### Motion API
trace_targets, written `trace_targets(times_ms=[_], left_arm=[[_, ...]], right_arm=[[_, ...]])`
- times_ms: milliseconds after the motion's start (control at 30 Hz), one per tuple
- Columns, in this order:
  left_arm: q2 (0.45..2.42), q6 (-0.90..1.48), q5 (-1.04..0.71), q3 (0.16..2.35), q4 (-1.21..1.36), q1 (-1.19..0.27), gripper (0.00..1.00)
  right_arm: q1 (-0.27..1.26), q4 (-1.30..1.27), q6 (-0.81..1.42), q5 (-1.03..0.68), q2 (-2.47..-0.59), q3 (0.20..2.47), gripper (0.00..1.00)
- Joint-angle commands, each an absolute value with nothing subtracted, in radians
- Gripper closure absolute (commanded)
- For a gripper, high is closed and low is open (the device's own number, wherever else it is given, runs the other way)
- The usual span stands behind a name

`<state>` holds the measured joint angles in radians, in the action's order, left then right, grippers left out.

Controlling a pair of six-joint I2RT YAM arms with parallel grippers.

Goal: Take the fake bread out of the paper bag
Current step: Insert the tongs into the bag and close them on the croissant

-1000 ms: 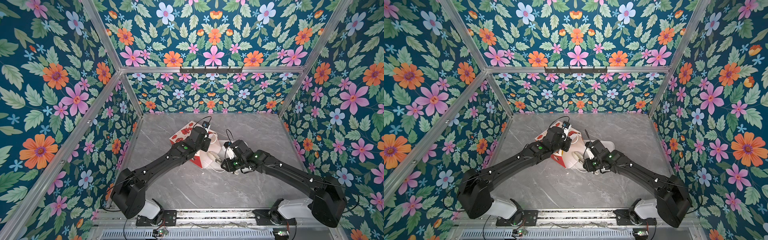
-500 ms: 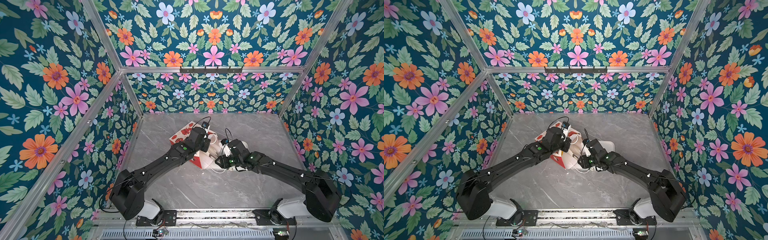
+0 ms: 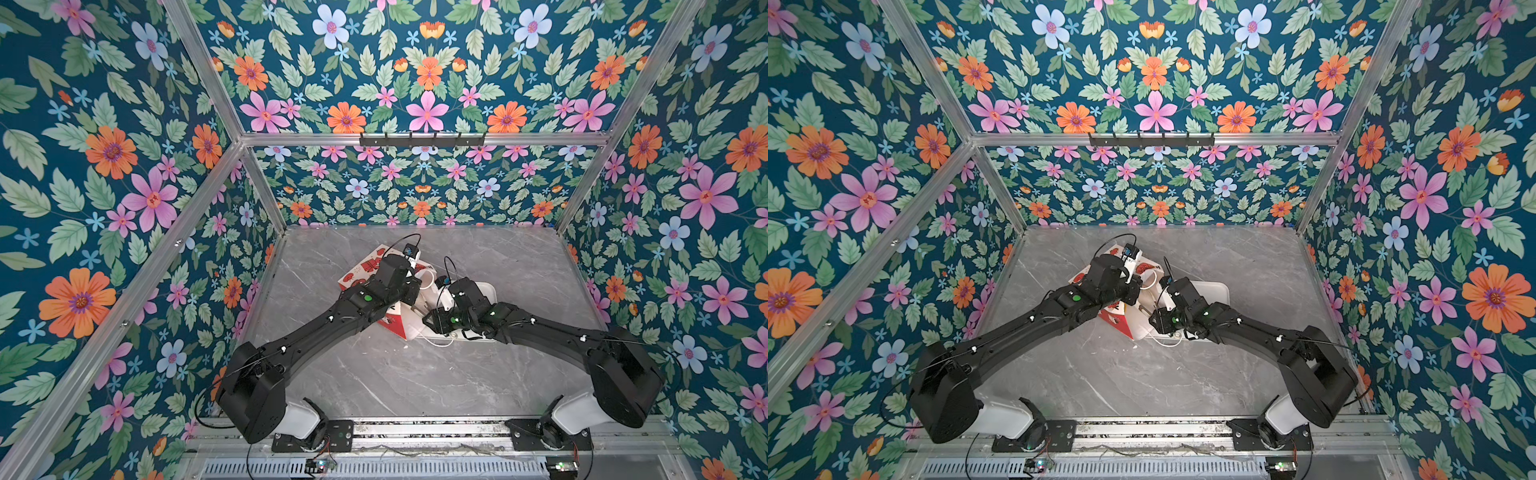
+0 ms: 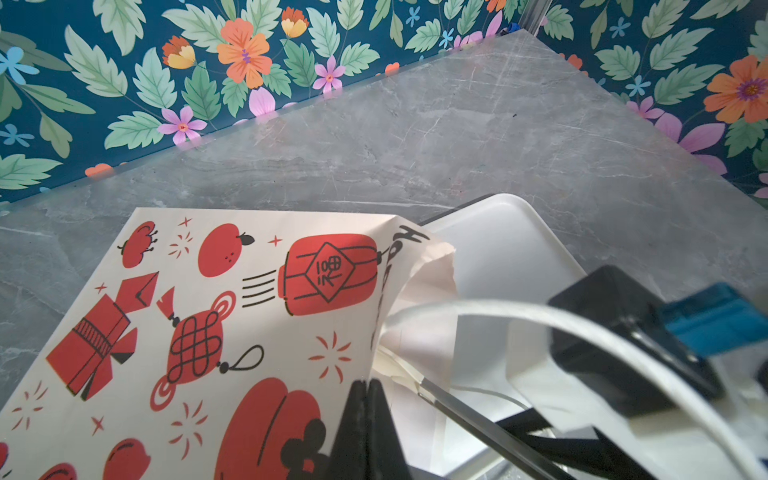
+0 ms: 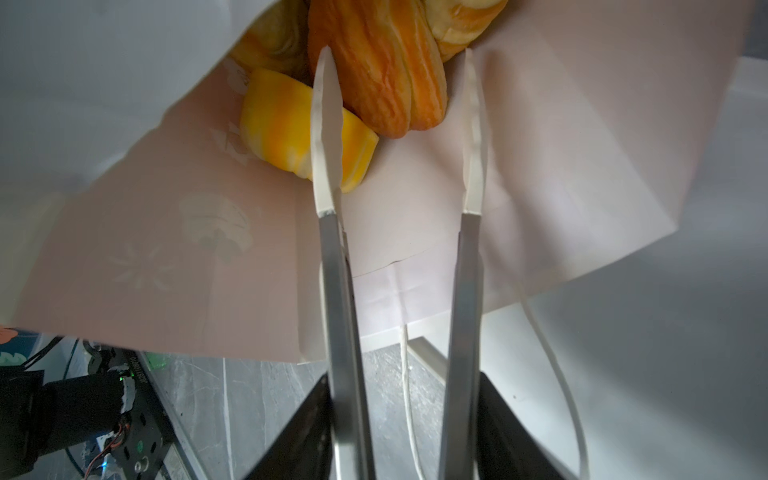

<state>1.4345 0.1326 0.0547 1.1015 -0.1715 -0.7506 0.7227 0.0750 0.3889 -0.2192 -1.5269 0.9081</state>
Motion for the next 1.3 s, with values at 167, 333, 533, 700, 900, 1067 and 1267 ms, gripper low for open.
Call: trace_targets(times_ms=[167, 333, 533, 700, 900, 1067, 1267], left_arm=[[1.431, 0.14, 0.02, 1.095, -0.13, -0.75, 1.0], [1.432, 0.141, 0.029, 1.094, -0.127, -0.75, 1.0], [1.433, 0.14, 0.034, 1.087, -0.121, -0.75, 1.0], [1.433, 0.138, 0.023, 1.081, -0.117, -0.75, 1.0], [1.428, 0.137, 0.015, 1.077, -0.112, -0.75, 1.0], [1.423, 0.136, 0.021, 1.071, -0.107, -0.75, 1.0], [1.423, 0.142, 0.046, 1.068, -0.104, -0.75, 1.0]], right_arm=[[0.72, 0.022, 0.38, -0.277, -1.611, 0.965, 0.5], [0.719, 0.041, 0.396, -0.318, -1.617, 0.978, 0.51], [0.72, 0.054, 0.423, -0.358, -1.603, 0.951, 0.52], [0.72, 0.066, 0.419, -0.361, -1.627, 0.956, 0.52], [0.711, 0.082, 0.394, -0.395, -1.703, 1.01, 0.54], [0.695, 0.098, 0.386, -0.416, -1.706, 1.024, 0.7], [0.686, 0.153, 0.375, -0.422, -1.667, 1.02, 0.78]])
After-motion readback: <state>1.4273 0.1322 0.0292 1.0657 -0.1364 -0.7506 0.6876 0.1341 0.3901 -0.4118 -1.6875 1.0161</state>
